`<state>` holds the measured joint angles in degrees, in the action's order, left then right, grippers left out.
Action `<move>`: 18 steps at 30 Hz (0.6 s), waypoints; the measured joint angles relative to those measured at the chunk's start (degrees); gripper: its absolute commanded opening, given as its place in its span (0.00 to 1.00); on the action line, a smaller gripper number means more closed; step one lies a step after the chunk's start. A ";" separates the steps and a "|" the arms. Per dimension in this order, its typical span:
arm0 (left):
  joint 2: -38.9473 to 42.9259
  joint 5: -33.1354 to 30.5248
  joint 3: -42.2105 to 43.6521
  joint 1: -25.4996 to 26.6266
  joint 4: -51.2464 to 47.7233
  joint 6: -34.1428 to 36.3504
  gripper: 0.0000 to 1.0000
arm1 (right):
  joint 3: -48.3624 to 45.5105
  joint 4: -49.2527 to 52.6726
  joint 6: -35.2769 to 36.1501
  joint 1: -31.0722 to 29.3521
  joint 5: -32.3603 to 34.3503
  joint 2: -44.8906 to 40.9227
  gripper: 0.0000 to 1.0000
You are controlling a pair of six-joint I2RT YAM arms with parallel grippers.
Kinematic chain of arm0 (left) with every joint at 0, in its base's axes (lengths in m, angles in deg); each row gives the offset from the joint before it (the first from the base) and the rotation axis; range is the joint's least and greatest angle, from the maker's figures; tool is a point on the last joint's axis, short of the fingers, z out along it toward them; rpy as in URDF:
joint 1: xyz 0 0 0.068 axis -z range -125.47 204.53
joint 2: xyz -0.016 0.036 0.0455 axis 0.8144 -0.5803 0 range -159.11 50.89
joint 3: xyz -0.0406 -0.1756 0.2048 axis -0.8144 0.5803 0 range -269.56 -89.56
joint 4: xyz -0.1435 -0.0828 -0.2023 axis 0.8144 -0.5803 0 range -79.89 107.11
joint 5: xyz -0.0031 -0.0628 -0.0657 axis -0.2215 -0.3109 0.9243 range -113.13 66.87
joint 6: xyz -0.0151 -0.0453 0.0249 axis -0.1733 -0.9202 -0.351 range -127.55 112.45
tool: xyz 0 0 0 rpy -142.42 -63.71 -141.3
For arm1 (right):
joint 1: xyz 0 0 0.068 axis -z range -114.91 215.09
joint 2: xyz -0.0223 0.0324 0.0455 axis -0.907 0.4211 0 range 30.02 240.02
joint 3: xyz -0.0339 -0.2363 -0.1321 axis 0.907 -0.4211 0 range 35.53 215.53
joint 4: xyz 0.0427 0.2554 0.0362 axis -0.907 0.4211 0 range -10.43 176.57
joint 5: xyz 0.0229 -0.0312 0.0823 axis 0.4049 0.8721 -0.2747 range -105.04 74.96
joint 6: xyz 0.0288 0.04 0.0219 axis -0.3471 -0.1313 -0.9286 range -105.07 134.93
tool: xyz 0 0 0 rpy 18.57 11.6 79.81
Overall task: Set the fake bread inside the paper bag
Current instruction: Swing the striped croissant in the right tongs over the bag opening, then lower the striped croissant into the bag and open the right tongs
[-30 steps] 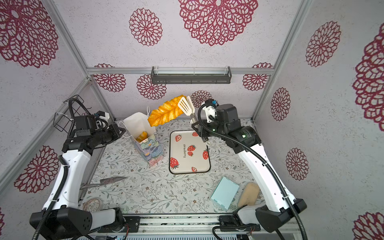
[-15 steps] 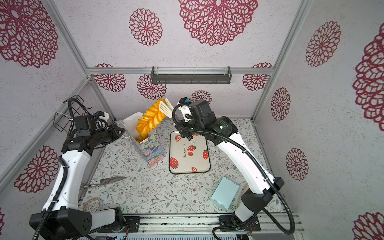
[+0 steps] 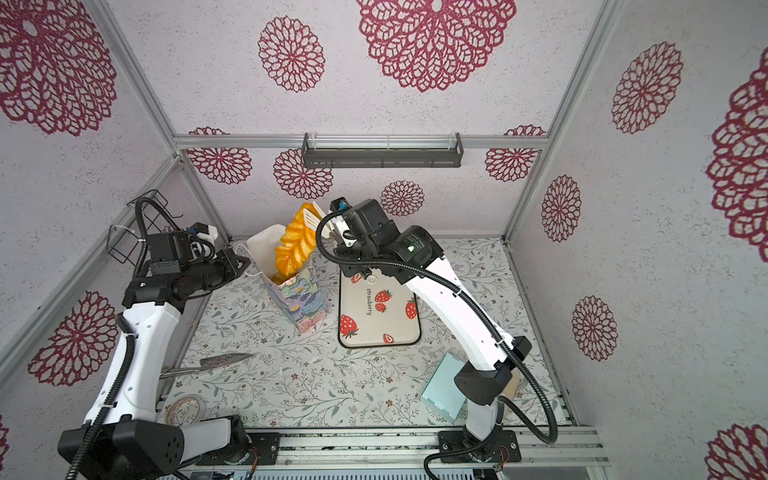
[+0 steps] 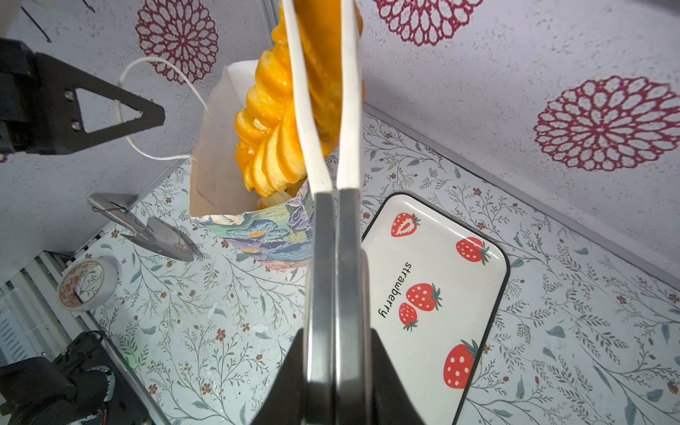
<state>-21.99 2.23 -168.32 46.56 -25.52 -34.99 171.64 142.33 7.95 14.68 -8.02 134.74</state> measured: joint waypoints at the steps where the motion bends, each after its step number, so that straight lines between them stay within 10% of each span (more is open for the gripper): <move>1: 0.00 0.00 0.02 0.00 0.00 0.00 0.05 | 0.74 0.48 0.44 -0.63 0.59 0.57 0.24; 14: 0.02 0.00 0.63 0.00 0.33 0.00 0.05 | 7.04 3.89 5.11 -6.45 7.74 6.58 0.26; 18: 0.02 0.00 0.66 0.00 0.33 -0.02 0.05 | 7.06 4.00 6.14 -7.91 10.97 7.72 0.41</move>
<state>-21.97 2.23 -167.67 46.56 -25.20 -35.01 178.70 146.33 14.09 6.77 2.96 142.46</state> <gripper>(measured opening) 0.049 0.323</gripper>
